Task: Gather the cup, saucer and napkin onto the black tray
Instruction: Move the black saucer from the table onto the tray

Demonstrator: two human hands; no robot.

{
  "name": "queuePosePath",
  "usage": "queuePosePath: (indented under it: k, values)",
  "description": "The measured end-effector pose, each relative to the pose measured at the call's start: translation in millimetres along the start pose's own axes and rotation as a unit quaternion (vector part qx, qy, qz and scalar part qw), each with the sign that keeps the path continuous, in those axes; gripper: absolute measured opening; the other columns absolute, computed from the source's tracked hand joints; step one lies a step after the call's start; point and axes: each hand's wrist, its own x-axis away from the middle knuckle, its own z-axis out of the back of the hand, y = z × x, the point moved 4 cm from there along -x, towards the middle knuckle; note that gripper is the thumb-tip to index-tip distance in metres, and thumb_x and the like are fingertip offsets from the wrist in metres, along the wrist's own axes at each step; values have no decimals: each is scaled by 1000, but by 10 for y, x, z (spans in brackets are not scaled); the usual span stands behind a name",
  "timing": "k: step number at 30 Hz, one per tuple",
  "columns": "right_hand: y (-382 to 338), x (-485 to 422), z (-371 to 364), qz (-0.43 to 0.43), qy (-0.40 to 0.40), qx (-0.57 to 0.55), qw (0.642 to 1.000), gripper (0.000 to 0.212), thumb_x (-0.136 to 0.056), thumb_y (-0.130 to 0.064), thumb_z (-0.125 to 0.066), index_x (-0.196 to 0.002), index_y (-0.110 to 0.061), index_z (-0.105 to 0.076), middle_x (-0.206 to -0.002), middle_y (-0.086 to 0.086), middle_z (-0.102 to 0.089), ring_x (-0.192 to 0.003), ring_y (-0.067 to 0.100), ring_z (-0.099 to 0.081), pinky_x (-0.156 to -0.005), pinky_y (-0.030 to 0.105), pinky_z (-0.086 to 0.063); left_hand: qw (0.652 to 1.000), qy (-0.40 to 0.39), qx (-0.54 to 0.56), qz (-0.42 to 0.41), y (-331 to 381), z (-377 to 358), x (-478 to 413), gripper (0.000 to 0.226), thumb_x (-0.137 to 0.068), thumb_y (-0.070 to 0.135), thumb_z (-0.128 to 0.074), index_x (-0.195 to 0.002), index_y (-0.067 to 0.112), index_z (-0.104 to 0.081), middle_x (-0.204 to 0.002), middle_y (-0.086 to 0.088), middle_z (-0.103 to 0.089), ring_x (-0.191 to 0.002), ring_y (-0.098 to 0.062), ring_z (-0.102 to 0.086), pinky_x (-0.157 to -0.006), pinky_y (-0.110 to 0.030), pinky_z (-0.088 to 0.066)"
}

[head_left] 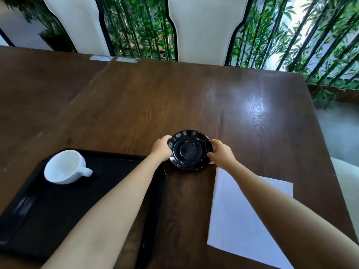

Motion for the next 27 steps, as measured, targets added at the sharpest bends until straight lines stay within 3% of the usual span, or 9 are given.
queuePosePath:
  k: [4, 6, 11, 16, 18, 22, 24, 27]
  values:
    - [-4, 26, 12, -2, 11, -32, 999, 49, -82, 8, -49, -126, -12, -53, -100, 9, -61, -63, 26, -62, -29, 8, -39, 999, 24, 42, -6, -17, 6, 84, 48, -78, -4, -56, -122, 14, -56, -116, -9, -65, -110, -26, -58, -81, -28, -43]
    - [-25, 50, 25, 2, 16, -36, 999, 50, -82, 10, -48, -125, -13, -54, -98, 7, -61, -61, 23, -60, -29, 9, -39, 998, 32, 60, -8, -29, 30, 137, 50, -77, -4, -58, -123, 14, -56, -116, -8, -65, -110, -25, -58, -81, -27, -44]
    - [-224, 147, 63, 26, 28, -55, 998, 50, -81, 13, -49, -122, -13, -58, -93, 4, -64, -66, 24, -64, -62, 30, -58, 995, 37, 97, -3, -56, 266, 279, 67, -75, -7, -63, -136, 16, -45, -130, -10, -57, -120, -25, -52, -89, -28, -45]
    - [-570, 296, -48, 61, 26, -79, 995, 50, -77, 11, -49, -118, -16, -61, -76, -4, -65, -51, 12, -64, -53, 21, -58, 990, 62, 126, 6, -244, 673, 497, 69, -75, -7, -64, -136, 17, -45, -128, -9, -57, -115, -25, -54, -83, -29, -46]
    - [-714, 368, -172, 72, 14, -76, 994, 51, -76, 10, -50, -119, -16, -61, -79, 0, -66, -43, 5, -62, -45, 13, -55, 989, 74, 130, 14, -400, 830, 601, 68, -75, -7, -64, -136, 18, -46, -125, -7, -58, -112, -24, -55, -81, -28, -47]
    - [-902, 548, -537, 80, -17, -63, 995, 50, -78, 8, -51, -122, -15, -58, -87, 3, -65, -44, 2, -60, -41, 11, -51, 982, 82, 165, 50, -824, 1018, 817, 68, -73, -12, -64, -133, 17, -50, -110, -5, -60, -96, -19, -58, -80, -35, -55]
    - [-948, 644, -750, 84, -30, -55, 995, 49, -78, 7, -52, -123, -14, -58, -87, 5, -65, -48, 5, -60, -43, 14, -54, 980, 82, 167, 66, -1035, 1067, 930, 67, -73, -12, -63, -133, 16, -51, -111, -6, -61, -94, -21, -59, -81, -37, -57]
    - [-999, 777, -1043, 90, -51, -32, 994, 45, -78, 5, -52, -118, -15, -60, -75, 0, -64, -50, 11, -61, -60, 33, -61, 979, 84, 168, 81, -1323, 1109, 1065, 68, -73, -13, -62, -134, 14, -48, -118, -11, -60, -95, -24, -59, -85, -44, -56]
